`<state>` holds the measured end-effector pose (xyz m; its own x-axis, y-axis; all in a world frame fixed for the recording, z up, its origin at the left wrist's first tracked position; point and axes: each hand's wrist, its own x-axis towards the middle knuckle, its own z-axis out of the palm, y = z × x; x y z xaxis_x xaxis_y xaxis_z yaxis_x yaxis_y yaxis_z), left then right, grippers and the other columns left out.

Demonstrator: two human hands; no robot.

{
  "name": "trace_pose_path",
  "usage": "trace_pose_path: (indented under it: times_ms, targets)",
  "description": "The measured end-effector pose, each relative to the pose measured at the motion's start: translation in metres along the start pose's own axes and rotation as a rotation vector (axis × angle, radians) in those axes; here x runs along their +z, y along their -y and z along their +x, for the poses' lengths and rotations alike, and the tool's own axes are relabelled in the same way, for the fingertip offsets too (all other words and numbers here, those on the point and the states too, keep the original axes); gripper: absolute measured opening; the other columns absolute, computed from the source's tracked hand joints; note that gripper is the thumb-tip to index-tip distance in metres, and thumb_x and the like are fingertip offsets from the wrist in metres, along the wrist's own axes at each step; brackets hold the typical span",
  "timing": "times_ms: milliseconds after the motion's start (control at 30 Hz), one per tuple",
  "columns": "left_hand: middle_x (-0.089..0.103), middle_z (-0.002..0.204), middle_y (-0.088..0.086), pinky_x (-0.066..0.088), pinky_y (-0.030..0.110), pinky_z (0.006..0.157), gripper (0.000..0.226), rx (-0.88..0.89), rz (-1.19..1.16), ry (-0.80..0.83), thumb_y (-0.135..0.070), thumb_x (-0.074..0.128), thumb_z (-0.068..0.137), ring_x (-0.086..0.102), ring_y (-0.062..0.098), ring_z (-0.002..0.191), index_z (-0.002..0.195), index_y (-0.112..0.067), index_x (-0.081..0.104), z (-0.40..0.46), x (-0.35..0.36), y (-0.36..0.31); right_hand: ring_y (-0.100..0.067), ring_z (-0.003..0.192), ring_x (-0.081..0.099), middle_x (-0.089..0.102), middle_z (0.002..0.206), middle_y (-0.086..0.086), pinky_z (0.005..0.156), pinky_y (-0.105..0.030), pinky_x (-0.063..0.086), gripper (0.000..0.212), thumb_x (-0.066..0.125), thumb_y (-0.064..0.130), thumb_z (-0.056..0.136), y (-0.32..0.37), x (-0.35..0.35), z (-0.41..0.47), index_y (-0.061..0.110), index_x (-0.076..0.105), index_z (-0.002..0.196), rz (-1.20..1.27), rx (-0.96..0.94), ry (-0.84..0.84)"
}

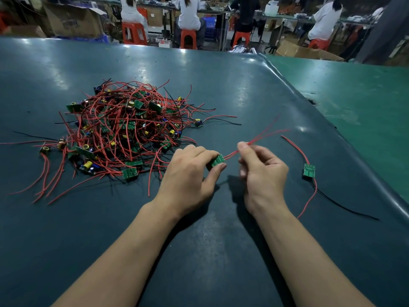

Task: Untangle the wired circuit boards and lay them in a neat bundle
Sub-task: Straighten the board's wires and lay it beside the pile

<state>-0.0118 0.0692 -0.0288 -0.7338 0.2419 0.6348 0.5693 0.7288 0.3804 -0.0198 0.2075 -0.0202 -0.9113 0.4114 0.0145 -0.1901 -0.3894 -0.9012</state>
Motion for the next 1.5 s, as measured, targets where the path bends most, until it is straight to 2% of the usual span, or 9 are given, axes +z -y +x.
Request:
trace_pose_path:
  times_ms: [100,367,567,767,933,1067,1167,1300,1500]
  targets:
    - [0.066,0.080,0.003,0.047,0.045,0.072,0.024,0.009,0.015,0.003,-0.030,0.064,0.087,0.056,0.028,0.076,0.094,-0.008,0.071,-0.002,0.001,-0.001,-0.006,0.034,0.036,0.054,0.047,0.004,0.036,-0.015,0.026,0.023,0.070,0.007,0.088,0.006,-0.007,0.011,0.011,0.061,0.067,0.067,0.001,-0.118]
    - [0.068,0.080,0.001,0.047,0.046,0.070,0.023,0.006,0.070,-0.014,-0.031,0.065,0.086,0.056,0.029,0.076,0.093,-0.010,0.072,-0.004,-0.003,-0.002,-0.003,0.030,0.027,0.033,0.044,0.009,0.029,-0.014,0.020,0.030,0.051,0.018,0.098,0.015,-0.012,0.018,0.011,0.052,0.070,0.350,0.343,0.062]
    - [0.067,0.078,0.000,0.047,0.046,0.071,0.022,0.014,0.041,-0.005,-0.029,0.065,0.086,0.054,0.027,0.075,0.092,-0.009,0.071,-0.005,-0.004,0.004,-0.007,0.036,0.037,0.052,0.053,0.004,0.037,-0.016,0.026,0.022,0.056,0.015,0.098,0.014,-0.012,0.020,0.008,0.063,0.077,0.126,0.092,0.030]
    - [0.066,0.076,-0.001,0.048,0.046,0.071,0.020,0.034,0.015,-0.024,-0.027,0.067,0.085,0.054,0.026,0.073,0.091,-0.008,0.072,-0.005,-0.007,0.004,-0.010,0.029,0.030,0.045,0.041,0.002,0.036,-0.013,0.021,0.033,0.046,0.017,0.101,0.016,-0.017,0.025,0.012,0.048,0.068,0.077,0.087,-0.068]
    - [0.067,0.078,0.001,0.048,0.045,0.070,0.021,0.027,0.048,-0.058,-0.027,0.067,0.086,0.055,0.028,0.074,0.092,-0.007,0.072,-0.005,-0.006,0.002,-0.006,0.028,0.027,0.040,0.042,0.005,0.029,-0.016,0.022,0.033,0.045,0.027,0.102,0.020,-0.018,0.020,0.014,0.047,0.072,0.348,0.290,0.057]
    - [0.066,0.078,0.005,0.048,0.045,0.071,0.021,-0.028,0.071,-0.136,-0.024,0.066,0.088,0.056,0.030,0.074,0.093,-0.005,0.072,-0.005,-0.007,0.005,-0.007,0.040,0.048,0.070,0.069,0.002,0.038,-0.016,0.035,0.057,0.053,0.061,0.076,0.017,-0.012,0.011,0.013,0.063,0.106,0.022,0.256,0.311]
    - [0.065,0.078,0.006,0.048,0.045,0.070,0.022,-0.002,0.073,-0.131,-0.023,0.066,0.088,0.055,0.030,0.073,0.096,-0.003,0.072,-0.005,-0.006,0.006,-0.007,0.041,0.049,0.065,0.066,0.000,0.036,-0.015,0.034,0.044,0.071,0.046,0.066,0.010,-0.005,-0.001,0.014,0.073,0.096,-0.112,0.297,0.501]
    - [0.065,0.077,0.005,0.047,0.045,0.067,0.025,0.042,0.051,-0.093,-0.027,0.062,0.089,0.054,0.029,0.072,0.095,-0.005,0.071,-0.005,-0.005,0.004,-0.006,0.041,0.045,0.059,0.056,0.000,0.036,-0.015,0.033,0.009,0.074,0.018,0.080,0.005,-0.004,0.000,0.009,0.076,0.081,-0.123,0.259,0.408]
    - [0.065,0.075,0.001,0.046,0.045,0.067,0.020,0.042,0.050,-0.101,-0.027,0.067,0.087,0.052,0.028,0.071,0.091,-0.008,0.072,-0.008,-0.005,0.002,-0.005,0.041,0.041,0.060,0.058,0.002,0.037,-0.014,0.030,0.013,0.070,0.014,0.087,0.008,-0.007,0.005,0.011,0.076,0.076,-0.126,0.143,0.283]
